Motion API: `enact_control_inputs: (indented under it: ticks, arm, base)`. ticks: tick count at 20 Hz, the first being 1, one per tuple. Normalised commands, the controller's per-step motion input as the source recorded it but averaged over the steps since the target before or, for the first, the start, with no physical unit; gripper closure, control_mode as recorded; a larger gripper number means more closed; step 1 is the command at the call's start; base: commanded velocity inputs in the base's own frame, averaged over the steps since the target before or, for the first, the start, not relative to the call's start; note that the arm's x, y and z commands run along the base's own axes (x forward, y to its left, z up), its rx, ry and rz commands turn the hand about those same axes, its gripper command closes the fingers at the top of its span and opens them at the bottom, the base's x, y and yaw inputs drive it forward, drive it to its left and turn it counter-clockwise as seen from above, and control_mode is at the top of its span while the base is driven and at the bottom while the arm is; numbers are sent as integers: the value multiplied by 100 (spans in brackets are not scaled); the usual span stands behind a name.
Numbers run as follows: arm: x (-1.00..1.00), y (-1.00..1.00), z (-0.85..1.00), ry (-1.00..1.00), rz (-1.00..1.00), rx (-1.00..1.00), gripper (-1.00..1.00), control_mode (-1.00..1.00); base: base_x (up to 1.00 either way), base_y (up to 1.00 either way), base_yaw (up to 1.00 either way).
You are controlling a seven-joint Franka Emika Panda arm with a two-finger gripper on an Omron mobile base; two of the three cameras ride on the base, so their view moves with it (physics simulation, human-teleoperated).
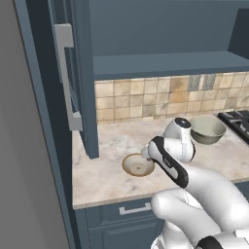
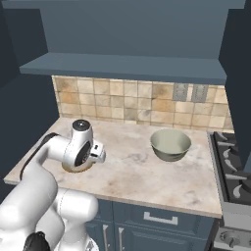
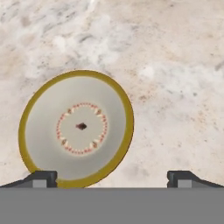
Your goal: Pick up the bowls on the counter and stack them on top of one another in the open cabinet. Place the smaller bowl on top of the larger bowl.
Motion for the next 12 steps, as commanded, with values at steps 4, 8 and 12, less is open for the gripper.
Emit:
enact_control_inputs:
  ticks: [4,8,12]
  arm:
    - [19,1,-21,-1,1,0,-100,-100]
    - [0,-1,0,-1,0,0,-100,-100]
    - [3,-1,-9,0,0,1,-100,-100]
  base:
    - [0,0,0]
    - [0,0,0]
    - [0,0,0]
